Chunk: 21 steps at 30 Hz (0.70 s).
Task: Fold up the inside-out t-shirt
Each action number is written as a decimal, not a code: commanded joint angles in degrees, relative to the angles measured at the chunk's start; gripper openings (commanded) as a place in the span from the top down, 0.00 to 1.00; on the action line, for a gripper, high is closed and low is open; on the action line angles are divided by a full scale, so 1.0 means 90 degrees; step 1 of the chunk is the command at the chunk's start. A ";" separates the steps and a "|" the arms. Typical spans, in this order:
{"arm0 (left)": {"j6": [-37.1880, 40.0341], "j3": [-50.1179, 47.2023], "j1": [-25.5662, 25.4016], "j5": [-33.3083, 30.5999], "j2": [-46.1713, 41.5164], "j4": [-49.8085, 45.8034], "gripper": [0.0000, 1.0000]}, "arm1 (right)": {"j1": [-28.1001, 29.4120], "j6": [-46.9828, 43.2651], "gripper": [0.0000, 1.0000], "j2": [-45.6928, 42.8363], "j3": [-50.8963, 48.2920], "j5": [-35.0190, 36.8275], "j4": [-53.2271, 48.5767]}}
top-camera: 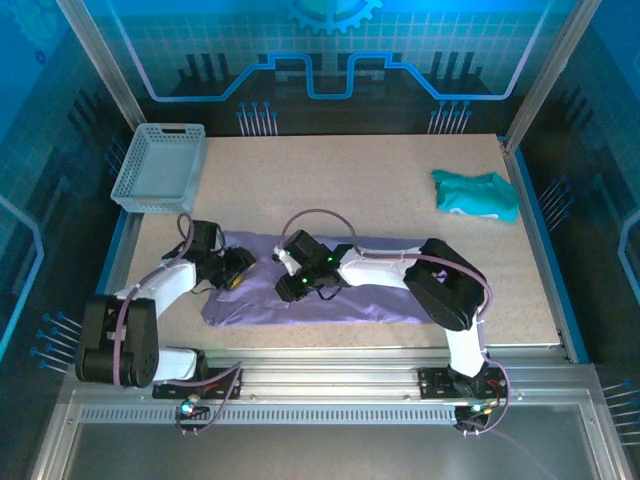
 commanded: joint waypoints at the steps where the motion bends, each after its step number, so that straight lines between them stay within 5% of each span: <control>1: -0.0057 -0.0250 0.0075 -0.0282 0.0107 0.0296 0.47 | -0.0101 0.0325 0.72 0.0220 0.0054 0.0091 -0.0362; 8: 0.0486 0.0002 0.0384 -0.1677 -0.1353 -0.0489 0.35 | -0.0312 -0.0269 0.67 -0.1030 -0.0480 0.0179 -0.0409; 11: 0.0531 0.0055 0.0628 -0.1923 -0.1628 -0.0577 0.20 | -0.0391 -0.0448 0.60 -0.1617 -0.0834 0.0128 -0.0218; 17: 0.0919 0.0492 0.0711 -0.1766 -0.0620 -0.0713 0.01 | -0.0603 -0.0593 0.32 -0.2206 -0.1341 0.0000 0.0069; 21: 0.1050 0.0581 0.0689 -0.1463 0.0061 -0.0565 0.01 | -0.0783 -0.0718 0.27 -0.2463 -0.1525 -0.0155 0.0040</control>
